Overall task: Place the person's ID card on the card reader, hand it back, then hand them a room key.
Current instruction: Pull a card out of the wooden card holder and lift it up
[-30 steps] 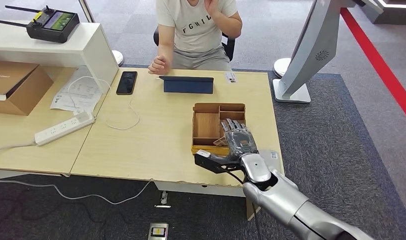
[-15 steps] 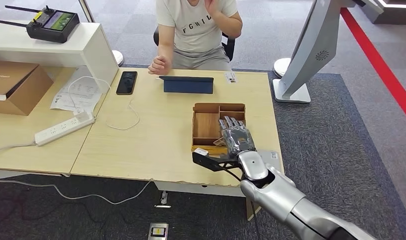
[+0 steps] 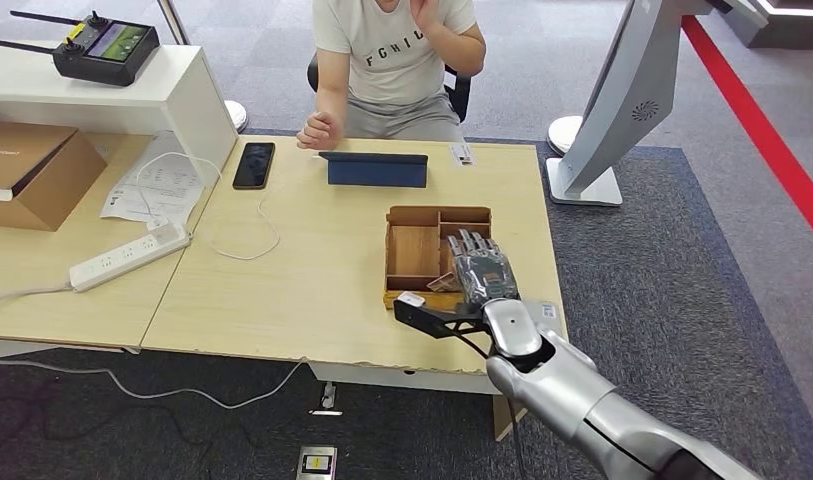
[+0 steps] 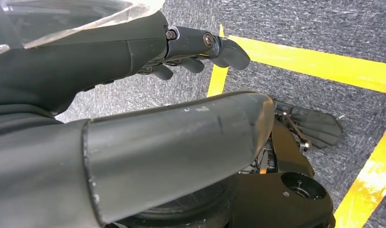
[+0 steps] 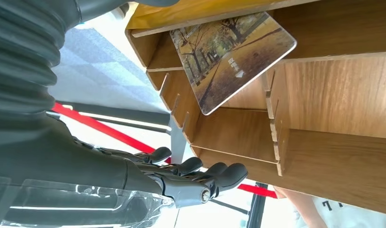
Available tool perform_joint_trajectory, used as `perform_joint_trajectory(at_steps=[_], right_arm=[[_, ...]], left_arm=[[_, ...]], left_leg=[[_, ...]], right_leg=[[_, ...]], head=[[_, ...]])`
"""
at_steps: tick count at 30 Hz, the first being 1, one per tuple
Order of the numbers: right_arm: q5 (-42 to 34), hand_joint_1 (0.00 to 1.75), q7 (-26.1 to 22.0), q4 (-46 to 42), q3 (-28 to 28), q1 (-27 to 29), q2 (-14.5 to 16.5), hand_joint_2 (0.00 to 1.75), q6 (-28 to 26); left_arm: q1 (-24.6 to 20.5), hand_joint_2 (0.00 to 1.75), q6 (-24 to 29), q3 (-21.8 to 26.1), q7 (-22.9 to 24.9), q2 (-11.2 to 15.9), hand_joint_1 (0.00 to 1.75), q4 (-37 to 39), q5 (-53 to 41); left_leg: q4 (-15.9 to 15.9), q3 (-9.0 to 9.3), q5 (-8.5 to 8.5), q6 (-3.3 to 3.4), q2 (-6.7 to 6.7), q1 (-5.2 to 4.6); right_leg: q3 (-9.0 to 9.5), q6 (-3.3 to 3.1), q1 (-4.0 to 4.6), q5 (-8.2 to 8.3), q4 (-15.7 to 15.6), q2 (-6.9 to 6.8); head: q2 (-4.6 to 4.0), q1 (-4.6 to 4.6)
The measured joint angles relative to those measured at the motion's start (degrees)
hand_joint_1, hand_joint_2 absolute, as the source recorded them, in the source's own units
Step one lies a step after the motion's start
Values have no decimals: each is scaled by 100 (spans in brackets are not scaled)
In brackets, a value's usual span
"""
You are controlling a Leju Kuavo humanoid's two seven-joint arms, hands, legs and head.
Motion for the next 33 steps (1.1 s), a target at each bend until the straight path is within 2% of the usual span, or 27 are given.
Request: perform_joint_trajectory(at_steps=[31,33], right_arm=[[-58,0,-72,105,0,-18,13,175,-29],[-58,82,-72,105,0,-18,13,175,-27]], left_arm=[[0,0,14,0,-14,-1,0,0,2],[0,0,14,0,-27,-2,0,0,2]], left_leg=[[0,0,0,0,0,0],[0,0,0,0,0,0]], right_leg=[[0,0,0,0,0,0],[0,0,0,0,0,0]], head=[[0,-1],[0,-1]])
